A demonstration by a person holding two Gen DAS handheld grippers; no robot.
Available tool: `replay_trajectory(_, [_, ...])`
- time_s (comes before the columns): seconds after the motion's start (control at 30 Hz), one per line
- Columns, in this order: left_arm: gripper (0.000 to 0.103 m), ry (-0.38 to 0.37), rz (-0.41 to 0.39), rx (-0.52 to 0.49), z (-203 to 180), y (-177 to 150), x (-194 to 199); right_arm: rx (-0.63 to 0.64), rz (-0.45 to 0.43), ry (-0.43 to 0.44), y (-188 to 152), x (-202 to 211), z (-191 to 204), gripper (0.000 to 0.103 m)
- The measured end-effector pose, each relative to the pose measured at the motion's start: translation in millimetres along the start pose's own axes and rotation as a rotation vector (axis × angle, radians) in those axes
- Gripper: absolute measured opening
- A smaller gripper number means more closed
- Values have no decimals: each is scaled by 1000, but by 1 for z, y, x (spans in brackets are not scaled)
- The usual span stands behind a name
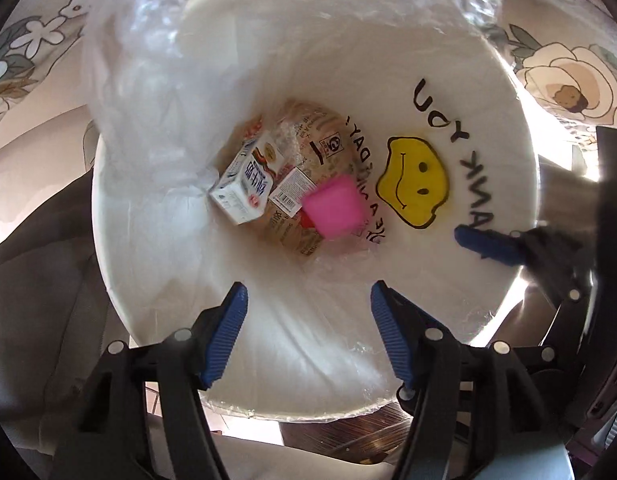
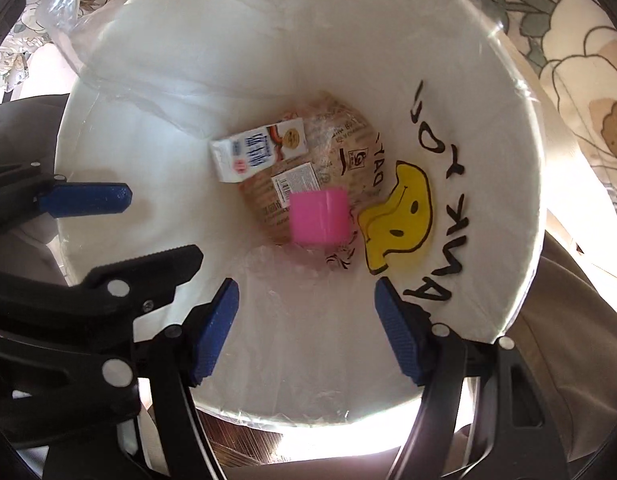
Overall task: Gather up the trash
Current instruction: 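Open both tools to drop the milk carton and pink cup into the bin, then move both open tools back toward the remaining items on the bed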
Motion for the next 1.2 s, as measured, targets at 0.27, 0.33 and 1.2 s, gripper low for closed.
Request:
replay_trajectory(0.27, [66, -14, -34, 14, 0, -4, 16, -5, -41, 19, -1, 16, 0, 70])
replay_trajectory(0.33, [66, -22, -57, -2, -3, -8, 28, 15, -69, 25, -3, 31, 6, 70])
replay_trajectory(1.2, [76, 29, -684, -239, -64, -33, 324, 148, -640, 16, -48, 354, -11, 70])
Point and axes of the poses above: each gripper's, at about its wrist camera, not at the fingertips, and x roughly against the way its jaws point, z to its left, y to its top, the point moved 4 cm from there along -x, roughly the way its jaws point, and after that the axes turned 8 degrees about -z, right-handed, at the moved point
